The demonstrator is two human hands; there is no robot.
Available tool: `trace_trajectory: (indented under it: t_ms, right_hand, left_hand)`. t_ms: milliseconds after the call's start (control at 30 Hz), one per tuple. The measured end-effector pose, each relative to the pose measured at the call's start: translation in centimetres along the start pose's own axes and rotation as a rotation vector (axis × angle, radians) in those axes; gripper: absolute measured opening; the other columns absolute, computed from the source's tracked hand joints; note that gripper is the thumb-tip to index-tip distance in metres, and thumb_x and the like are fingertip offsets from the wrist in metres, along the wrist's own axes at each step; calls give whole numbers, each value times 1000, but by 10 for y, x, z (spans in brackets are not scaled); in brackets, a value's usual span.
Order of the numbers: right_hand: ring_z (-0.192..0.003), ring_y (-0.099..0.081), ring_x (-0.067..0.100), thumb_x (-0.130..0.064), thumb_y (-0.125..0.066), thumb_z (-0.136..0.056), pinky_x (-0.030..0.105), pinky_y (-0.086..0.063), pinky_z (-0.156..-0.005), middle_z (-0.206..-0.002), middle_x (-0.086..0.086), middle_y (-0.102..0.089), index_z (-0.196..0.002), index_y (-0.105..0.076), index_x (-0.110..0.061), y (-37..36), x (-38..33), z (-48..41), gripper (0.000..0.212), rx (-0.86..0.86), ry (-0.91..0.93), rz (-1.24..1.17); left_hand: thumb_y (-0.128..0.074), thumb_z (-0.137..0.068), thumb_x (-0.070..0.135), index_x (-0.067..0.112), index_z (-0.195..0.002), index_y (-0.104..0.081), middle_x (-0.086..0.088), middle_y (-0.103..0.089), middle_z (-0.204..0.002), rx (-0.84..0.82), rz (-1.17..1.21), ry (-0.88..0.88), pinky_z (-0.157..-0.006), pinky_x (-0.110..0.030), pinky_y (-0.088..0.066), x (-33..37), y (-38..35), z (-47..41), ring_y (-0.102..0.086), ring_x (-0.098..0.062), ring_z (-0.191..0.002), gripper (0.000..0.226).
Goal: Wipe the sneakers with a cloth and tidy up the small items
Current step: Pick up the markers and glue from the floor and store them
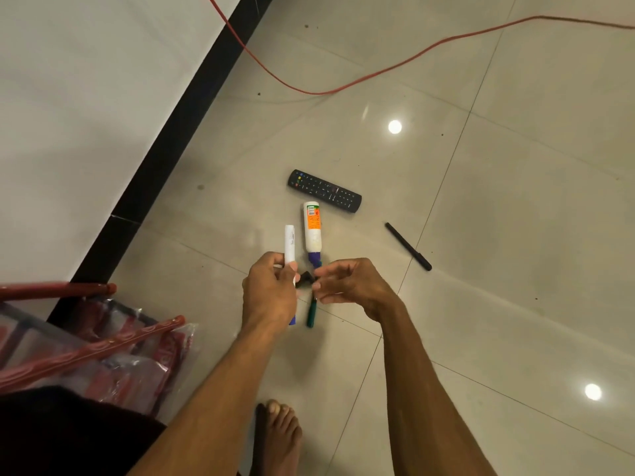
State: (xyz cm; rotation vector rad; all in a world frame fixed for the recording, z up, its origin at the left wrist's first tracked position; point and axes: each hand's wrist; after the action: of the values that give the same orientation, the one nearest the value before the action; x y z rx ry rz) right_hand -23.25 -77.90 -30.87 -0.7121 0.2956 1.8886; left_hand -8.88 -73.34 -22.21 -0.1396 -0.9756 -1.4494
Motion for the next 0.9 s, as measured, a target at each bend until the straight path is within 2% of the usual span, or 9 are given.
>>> trace_trajectory:
  t_ms: [67,133,200,367,467,567,733,833,900]
  right_hand:
    - [-71,-72,25,-2,-78,-77,40,-61,-74,-84,17,-73,-100,-69,4,-3,25,-23,25,243,-127,105]
    - [-71,-71,24,-9,-83,-73,39,-61,-71,-87,14,-72,-89,-68,-4,-12,48,-43,22,418,-216,212]
    - [-79,-69,25,-17,-82,-73,39,-60,-74,-95,11,-68,-88,-64,-11,-25,64,-56,25,468,-222,341]
    - [-103,-60,29,-25,-68,-85,37,-53,-84,-115,11,-57,-115,-54,-9,-49,76,-71,37,472,-232,607]
    - [-105,-60,28,-27,-65,-88,36,-52,-85,-117,11,-57,-117,-52,-9,-57,80,-77,36,481,-241,610]
    - [-106,-59,26,-26,-58,-94,34,-51,-86,-119,10,-57,-120,-51,-10,-60,83,-82,31,499,-239,658]
    - [-106,-60,27,-15,-54,-95,36,-53,-89,-118,12,-57,-119,-52,-7,-55,88,-87,26,554,-259,607]
    - [-94,-64,28,-20,-67,-86,39,-57,-81,-107,12,-61,-105,-57,-5,-43,87,-82,26,607,-281,412]
    - [-78,-68,26,-20,-74,-80,39,-60,-72,-92,12,-68,-86,-63,-6,-32,81,-75,19,618,-249,260]
  left_hand:
    - [-58,-97,18,18,-95,-59,-7,-70,-91,-10,7,3,-80,-46,-58,3,-2,1,-68,-24,-80,2]
    - [-59,-96,18,18,-97,-59,-9,-70,-98,-32,4,6,-83,-46,-57,4,-4,2,-67,-24,-87,2]
    - [-59,-96,16,21,-98,-57,-7,-69,-100,-47,-8,15,-86,-44,-57,2,-5,3,-66,-23,-90,6]
    - [-58,-95,13,23,-100,-53,-7,-68,-101,-55,-22,40,-91,-41,-55,-5,-6,6,-66,-23,-91,13]
    - [-62,-93,11,24,-101,-51,-3,-65,-98,-57,-34,32,-85,-33,-52,-8,-6,7,-62,-18,-85,18]
    - [-66,-90,9,23,-100,-55,0,-64,-92,-41,-28,19,-72,-22,-49,-7,-3,4,-62,-16,-80,21]
    - [-68,-88,8,23,-105,-59,7,-59,-85,-15,-11,23,-74,-25,-51,-6,0,-1,-63,-16,-81,24]
    - [-68,-88,6,20,-112,-61,4,-61,-87,-30,-7,37,-78,-28,-53,-5,-1,-2,-63,-16,-83,28]
    - [-70,-86,5,21,-109,-60,3,-62,-86,-43,12,52,-77,-27,-53,-6,-2,-2,-64,-17,-83,29]
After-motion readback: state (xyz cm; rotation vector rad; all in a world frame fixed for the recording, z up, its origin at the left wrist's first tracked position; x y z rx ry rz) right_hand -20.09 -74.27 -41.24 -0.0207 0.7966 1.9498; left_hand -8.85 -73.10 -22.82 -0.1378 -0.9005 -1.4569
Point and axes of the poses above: each hand's wrist, its own z-axis away from the middle knuckle, its own y-axis out of the back of the hand, x = y × z
